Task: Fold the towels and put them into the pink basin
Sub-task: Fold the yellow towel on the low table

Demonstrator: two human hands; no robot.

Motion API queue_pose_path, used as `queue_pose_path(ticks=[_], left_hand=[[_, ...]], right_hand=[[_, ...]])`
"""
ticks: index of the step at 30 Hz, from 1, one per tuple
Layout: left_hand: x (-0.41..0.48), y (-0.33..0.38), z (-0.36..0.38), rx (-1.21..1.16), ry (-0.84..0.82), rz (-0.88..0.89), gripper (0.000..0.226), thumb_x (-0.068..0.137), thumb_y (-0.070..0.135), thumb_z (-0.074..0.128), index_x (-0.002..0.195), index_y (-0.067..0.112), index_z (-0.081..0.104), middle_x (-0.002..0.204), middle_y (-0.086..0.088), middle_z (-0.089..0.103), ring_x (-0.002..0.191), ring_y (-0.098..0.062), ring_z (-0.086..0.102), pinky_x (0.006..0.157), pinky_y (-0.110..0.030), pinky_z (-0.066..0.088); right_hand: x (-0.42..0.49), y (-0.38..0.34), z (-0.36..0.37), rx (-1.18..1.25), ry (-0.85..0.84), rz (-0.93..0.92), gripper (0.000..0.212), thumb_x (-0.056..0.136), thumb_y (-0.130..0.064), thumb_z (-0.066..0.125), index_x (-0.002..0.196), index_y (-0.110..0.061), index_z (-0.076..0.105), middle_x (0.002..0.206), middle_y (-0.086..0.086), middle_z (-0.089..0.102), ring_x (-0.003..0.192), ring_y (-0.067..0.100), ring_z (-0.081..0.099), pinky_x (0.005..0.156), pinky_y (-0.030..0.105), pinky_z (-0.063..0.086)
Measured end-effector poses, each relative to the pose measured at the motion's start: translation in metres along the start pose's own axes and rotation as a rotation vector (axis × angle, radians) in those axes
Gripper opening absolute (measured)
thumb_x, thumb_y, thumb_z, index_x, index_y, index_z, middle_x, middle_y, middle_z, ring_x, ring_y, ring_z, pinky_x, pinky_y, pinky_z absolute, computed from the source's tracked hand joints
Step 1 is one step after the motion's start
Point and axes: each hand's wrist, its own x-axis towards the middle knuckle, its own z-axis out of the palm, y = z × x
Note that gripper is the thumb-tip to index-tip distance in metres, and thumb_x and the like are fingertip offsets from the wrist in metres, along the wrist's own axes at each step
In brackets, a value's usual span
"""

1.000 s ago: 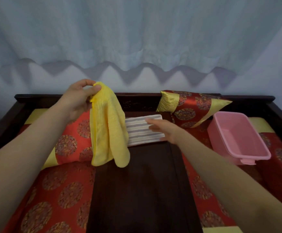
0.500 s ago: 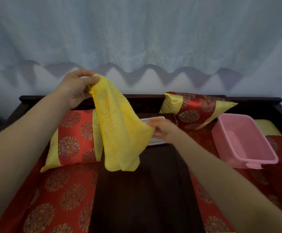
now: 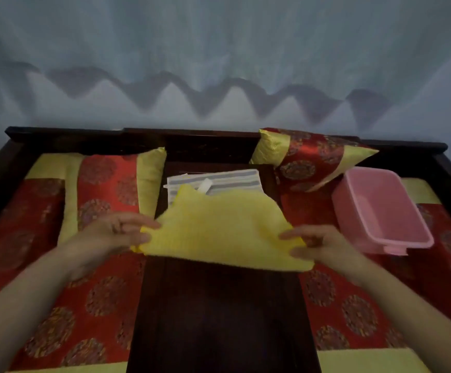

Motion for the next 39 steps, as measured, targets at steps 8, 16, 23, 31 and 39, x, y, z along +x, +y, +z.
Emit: queue_pose_path(ticks=[8,16,23,31,39], left_hand=[[0.000,-0.206,0.072,0.403,-0.207,-0.265,0.041,0.076,0.007,0.072,0.074,0.048,0.071,0.088,0.015,0.072,0.087,-0.002,0.063,0.079,-0.018,0.047],[0.110,-0.160,0.036,0.603,-0.005,-0.001,0.015,0.078,0.012,0.073,0.086,0.025,0.070,0.089,0.005,0.071,0.083,-0.011,0.066,0.082,-0.033,0.052],[0.221,-0.135,0.057,0.931,0.188,0.161,0.039,0.088,0.014,0.056,0.126,0.014,0.053,0.129,-0.007,0.051,0.120,-0.028,0.043,0.098,-0.042,0.041],[0.242,-0.143,0.058,1.361,0.353,0.260,0.021,0.061,0.027,0.080,0.073,0.023,0.063,0.088,-0.002,0.055,0.097,-0.025,0.042,0.080,-0.041,0.022],[0.243,-0.139,0.040,1.040,0.275,0.434,0.018,0.070,0.021,0.078,0.077,0.025,0.062,0.112,0.003,0.057,0.109,-0.022,0.045,0.084,-0.043,0.035]], right_hand=[[-0.038,0.176,0.113,-0.315,-0.174,0.229,0.054,0.066,-0.015,0.062,0.077,-0.067,0.059,0.092,-0.034,0.063,0.095,-0.010,0.058,0.078,0.007,0.041],[0.059,0.135,0.076,-0.410,0.077,0.071,0.024,0.071,-0.019,0.076,0.081,-0.039,0.067,0.092,-0.007,0.061,0.082,0.009,0.059,0.074,0.024,0.046],[0.187,0.132,0.083,-0.562,0.151,-0.005,0.024,0.089,-0.012,0.055,0.107,-0.020,0.069,0.107,0.000,0.065,0.101,0.022,0.056,0.086,0.040,0.048],[0.212,0.146,0.085,-0.877,0.151,0.052,0.027,0.088,-0.034,0.056,0.114,-0.028,0.056,0.110,-0.006,0.053,0.113,0.018,0.043,0.084,0.037,0.028],[0.220,0.151,0.053,-0.475,0.244,0.008,0.018,0.075,-0.027,0.076,0.075,-0.032,0.059,0.092,-0.011,0.051,0.098,0.015,0.048,0.083,0.036,0.042]])
